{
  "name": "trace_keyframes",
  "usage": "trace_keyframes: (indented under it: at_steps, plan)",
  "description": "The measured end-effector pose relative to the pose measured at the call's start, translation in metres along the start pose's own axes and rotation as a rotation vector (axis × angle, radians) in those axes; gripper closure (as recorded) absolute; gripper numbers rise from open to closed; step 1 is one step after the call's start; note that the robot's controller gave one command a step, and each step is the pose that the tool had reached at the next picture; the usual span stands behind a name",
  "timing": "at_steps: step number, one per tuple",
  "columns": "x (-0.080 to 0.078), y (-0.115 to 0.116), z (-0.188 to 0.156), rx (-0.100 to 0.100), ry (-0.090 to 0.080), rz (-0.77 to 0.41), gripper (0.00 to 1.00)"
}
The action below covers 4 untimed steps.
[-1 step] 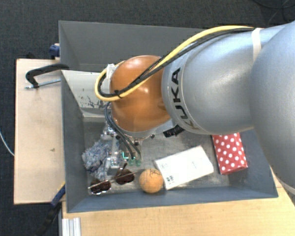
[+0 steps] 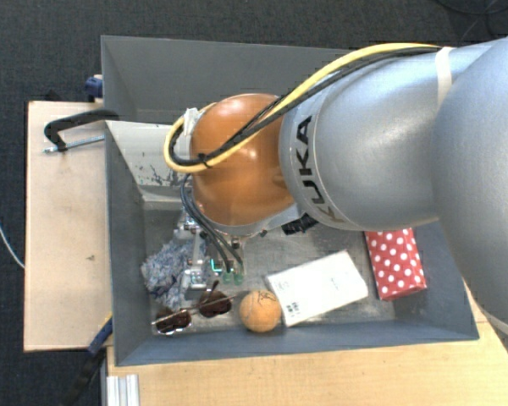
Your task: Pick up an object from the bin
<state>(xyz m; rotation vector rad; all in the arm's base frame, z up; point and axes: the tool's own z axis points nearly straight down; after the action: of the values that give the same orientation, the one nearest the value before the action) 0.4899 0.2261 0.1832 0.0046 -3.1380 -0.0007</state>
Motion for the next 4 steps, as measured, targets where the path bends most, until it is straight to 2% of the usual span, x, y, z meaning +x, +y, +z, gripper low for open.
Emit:
trace_keyframes:
  at_steps: [1,2,3,4]
  plan:
    - [-0.002,-0.052,-0.005,0.000,-0.003,-0.036,0.00]
    - [-0.043,-0.012,0.106,0.004,-0.006,0.079,1.00]
    - [-0.043,-0.012,0.106,0.004,-0.006,0.079,1.00]
    - [-0.035,-0.014,-0.009,-0.003,-0.006,0.095,1.00]
